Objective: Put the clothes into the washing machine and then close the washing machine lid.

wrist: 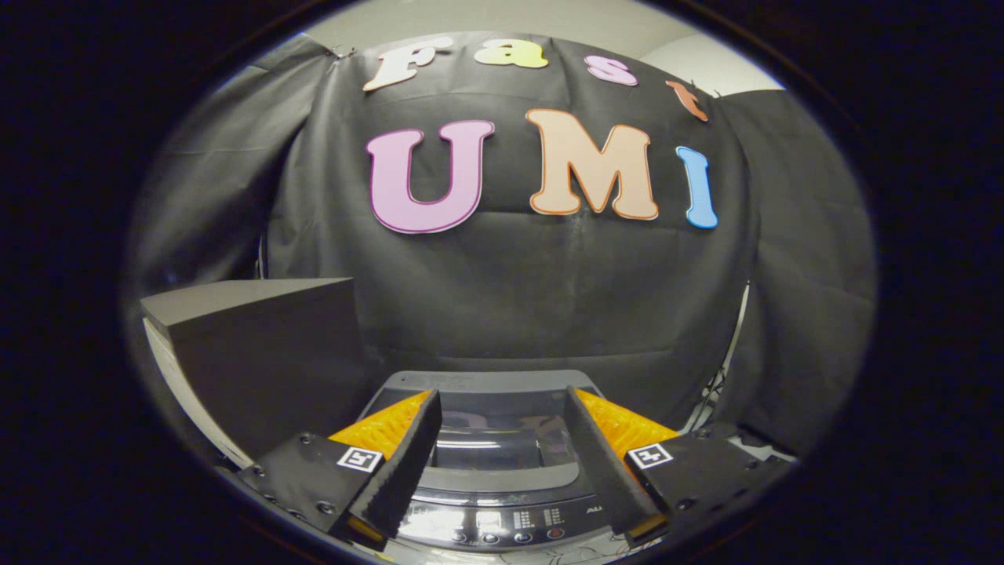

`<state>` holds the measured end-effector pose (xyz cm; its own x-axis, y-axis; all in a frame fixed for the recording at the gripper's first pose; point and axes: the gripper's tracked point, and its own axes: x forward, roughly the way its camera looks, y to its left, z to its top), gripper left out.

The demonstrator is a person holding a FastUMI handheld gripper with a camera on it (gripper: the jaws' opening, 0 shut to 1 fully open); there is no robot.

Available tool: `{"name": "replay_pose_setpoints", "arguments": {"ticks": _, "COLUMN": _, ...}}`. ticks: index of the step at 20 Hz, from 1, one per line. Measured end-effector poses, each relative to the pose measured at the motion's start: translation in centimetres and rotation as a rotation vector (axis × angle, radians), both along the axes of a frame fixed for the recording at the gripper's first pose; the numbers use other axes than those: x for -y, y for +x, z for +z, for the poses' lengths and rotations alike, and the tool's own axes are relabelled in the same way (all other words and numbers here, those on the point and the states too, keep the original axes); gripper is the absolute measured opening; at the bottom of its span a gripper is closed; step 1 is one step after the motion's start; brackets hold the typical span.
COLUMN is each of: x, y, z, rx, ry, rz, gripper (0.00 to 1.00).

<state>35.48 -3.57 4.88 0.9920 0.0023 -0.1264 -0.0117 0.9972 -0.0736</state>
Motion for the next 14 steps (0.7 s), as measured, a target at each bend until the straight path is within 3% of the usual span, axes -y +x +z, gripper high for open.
{"name": "replay_pose_setpoints", "arguments": {"ticks": 2, "x": -0.8, "y": -1.1, "z": 0.8, "rx": 0.007, "ry": 0.028, "rz": 0.047, "gripper": 0.98}}
{"name": "replay_pose_setpoints", "arguments": {"ticks": 8, "x": -1.4, "y": -4.8, "z": 1.3, "rx": 0.003, "ry": 0.055, "rz": 0.090, "gripper": 0.98}}
{"name": "replay_pose_setpoints", "arguments": {"ticks": 14, "x": -0.7, "y": -8.4, "z": 1.5, "rx": -0.004, "ry": 0.010, "rz": 0.136, "gripper": 0.98}}
